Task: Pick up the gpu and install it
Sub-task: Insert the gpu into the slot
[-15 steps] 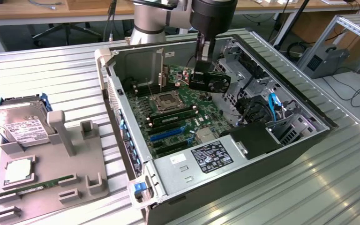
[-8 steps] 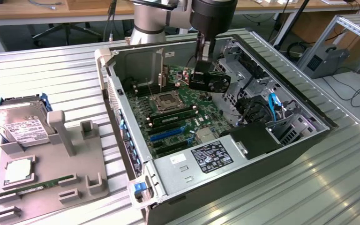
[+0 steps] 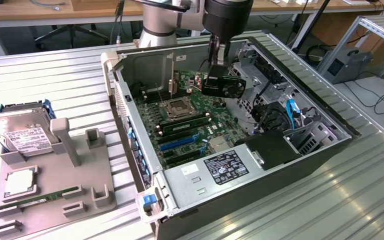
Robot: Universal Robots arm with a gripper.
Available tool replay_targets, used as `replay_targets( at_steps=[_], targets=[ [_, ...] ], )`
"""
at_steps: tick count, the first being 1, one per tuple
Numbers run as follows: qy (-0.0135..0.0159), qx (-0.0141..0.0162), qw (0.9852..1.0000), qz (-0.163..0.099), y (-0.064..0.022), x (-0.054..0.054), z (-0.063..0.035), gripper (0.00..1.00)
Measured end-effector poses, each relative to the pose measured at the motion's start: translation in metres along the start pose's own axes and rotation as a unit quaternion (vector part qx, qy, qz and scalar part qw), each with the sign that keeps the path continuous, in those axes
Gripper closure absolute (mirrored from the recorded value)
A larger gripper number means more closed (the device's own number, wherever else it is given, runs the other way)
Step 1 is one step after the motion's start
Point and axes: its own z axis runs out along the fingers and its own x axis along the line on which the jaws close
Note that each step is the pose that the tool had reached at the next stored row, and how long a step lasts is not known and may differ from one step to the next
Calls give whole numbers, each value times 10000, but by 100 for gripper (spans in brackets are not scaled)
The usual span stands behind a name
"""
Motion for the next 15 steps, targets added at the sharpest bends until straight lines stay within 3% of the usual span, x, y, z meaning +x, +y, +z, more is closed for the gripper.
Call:
replay_targets(
  at_steps=[15],
  targets=[
    [-20,-11,9993,-361,0,0,0,74]
  ],
)
